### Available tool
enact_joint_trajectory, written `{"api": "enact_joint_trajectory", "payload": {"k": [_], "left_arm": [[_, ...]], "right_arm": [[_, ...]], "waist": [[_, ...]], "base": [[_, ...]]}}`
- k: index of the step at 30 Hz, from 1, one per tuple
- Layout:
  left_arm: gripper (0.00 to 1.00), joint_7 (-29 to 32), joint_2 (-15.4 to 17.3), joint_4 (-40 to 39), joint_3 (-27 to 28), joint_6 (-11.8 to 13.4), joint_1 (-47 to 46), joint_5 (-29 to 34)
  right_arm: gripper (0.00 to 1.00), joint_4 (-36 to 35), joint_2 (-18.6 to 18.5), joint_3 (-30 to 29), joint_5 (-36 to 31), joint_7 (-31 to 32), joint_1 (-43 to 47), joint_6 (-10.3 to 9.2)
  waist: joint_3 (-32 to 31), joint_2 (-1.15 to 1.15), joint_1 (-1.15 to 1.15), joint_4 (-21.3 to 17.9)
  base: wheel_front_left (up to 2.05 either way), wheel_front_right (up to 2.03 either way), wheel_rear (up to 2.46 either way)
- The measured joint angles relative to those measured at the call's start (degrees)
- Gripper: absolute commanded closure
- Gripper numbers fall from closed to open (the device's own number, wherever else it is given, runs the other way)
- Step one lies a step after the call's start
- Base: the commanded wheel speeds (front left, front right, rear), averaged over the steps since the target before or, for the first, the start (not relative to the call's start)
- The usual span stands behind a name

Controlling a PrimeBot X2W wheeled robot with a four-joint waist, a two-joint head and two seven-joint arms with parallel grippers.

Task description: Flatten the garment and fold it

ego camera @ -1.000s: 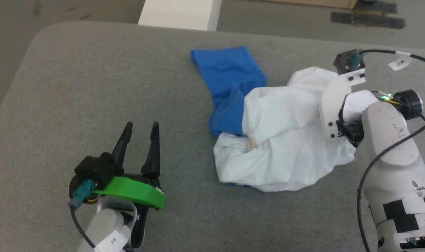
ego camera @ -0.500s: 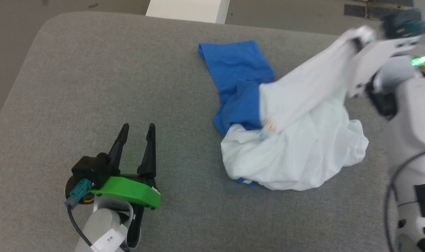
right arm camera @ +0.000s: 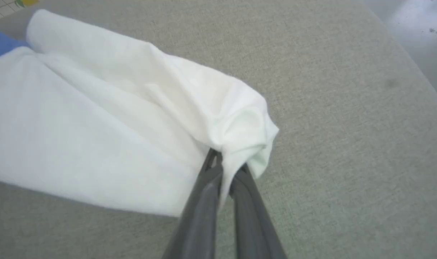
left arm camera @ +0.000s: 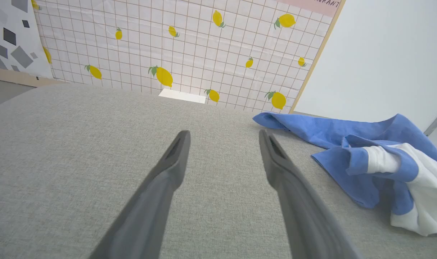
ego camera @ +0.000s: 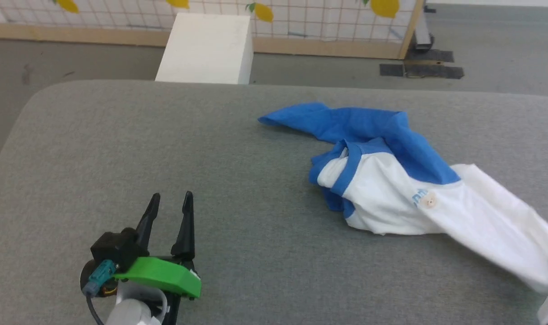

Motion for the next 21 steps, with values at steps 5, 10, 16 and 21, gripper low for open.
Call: {"api": "enact_joint_trajectory", "payload": {"k": [5,10,16,21], "left_arm": [[0.0,0.0,-0.1,0.8,0.2,0.0,1.4,0.0],[0.0,0.5,-0.4,0.7,-0.6,0.0,1.7,-1.3],[0.0,7.9,-0.4,-0.7,-3.5,-0.2,-2.8,-5.2],[0.0,27.1,0.8,1.2,-12.4,-0.7,-16.1,-9.9]], "right_arm": [[0.0,0.7,0.7,1.3,9.8,-4.1,2.5,0.0],[0.0,0.4,0.6,1.3,15.5,-17.6,1.3,0.0],[0.0,0.9,0.8,7.6,17.9,-22.9,1.6,0.0],[0.0,-0.3,0.7,10.1,17.2,-23.2,1.5,0.0]], "waist": [[-1.9,0.0,0.0,-2.1],[-3.9,0.0,0.0,-3.0],[-4.3,0.0,0.0,-5.3],[-3.3,0.0,0.0,-7.5]], "base": [[0.0,0.0,0.0],[0.0,0.0,0.0],[0.0,0.0,0.0],[0.0,0.0,0.0]]}}
